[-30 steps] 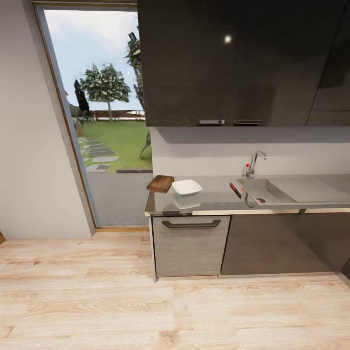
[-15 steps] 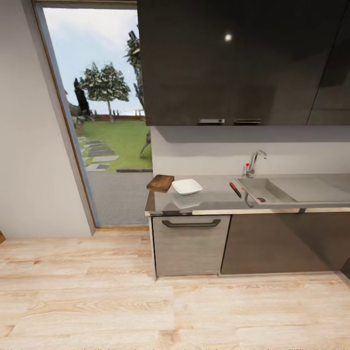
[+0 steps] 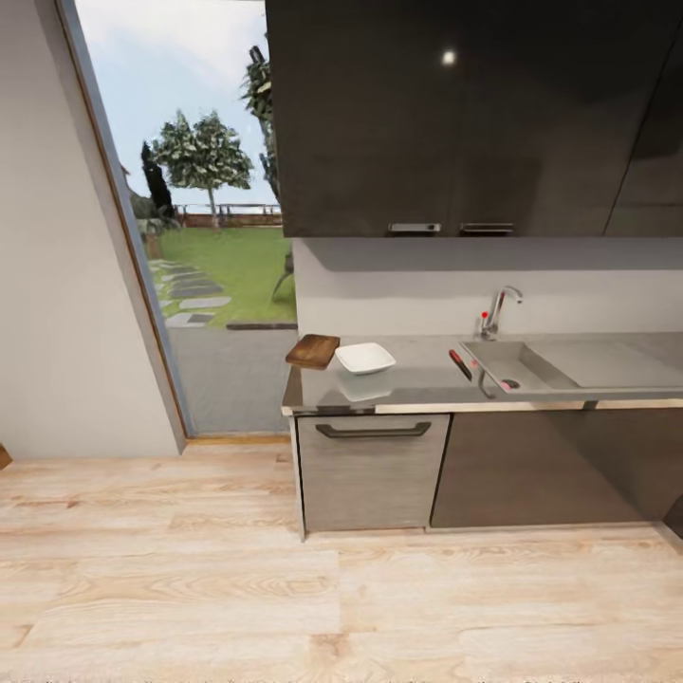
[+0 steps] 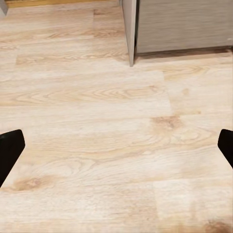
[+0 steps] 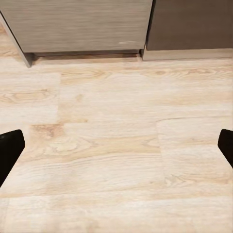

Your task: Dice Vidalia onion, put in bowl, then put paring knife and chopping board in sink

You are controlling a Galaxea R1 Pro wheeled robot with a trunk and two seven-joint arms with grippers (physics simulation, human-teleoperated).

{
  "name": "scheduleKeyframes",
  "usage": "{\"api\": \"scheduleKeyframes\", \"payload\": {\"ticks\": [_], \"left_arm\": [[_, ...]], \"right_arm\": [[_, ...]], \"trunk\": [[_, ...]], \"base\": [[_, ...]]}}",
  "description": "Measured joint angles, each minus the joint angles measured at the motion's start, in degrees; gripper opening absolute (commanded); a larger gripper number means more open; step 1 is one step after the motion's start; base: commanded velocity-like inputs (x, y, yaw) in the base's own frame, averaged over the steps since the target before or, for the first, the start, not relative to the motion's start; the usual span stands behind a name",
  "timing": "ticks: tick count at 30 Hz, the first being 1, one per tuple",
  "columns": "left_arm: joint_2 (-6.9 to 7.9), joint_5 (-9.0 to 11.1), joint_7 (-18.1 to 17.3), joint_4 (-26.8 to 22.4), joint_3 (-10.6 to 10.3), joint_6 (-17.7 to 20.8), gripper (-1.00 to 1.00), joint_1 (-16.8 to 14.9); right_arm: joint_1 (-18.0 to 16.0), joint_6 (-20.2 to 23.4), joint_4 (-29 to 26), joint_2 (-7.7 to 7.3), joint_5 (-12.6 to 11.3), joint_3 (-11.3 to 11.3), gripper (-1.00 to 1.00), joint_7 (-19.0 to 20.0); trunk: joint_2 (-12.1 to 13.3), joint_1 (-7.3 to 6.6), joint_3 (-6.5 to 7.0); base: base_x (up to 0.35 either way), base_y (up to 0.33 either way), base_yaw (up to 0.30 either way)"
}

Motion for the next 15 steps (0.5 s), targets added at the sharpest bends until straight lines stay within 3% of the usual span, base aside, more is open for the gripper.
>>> {"api": "scheduleKeyframes", "payload": {"ticks": [9,15], "left_arm": [[0.00,0.01,0.01,0.21,0.00,0.02,1.00,0.00],[0.00,-0.03,0.01,0.63,0.03,0.05,1.00,0.01]], "right_arm": [[0.00,0.01,0.01,-0.02,0.00,0.04,1.00,0.00],[0.00,-0.21,-0.02,-0.03,-0.04,0.12,1.00,0.14]], "trunk": [[0.00,-0.01,-0.83],[-0.02,-0.03,-1.03]], "base": [[0.020,0.012,0.000],[0.219,0.159,0.000]]}}
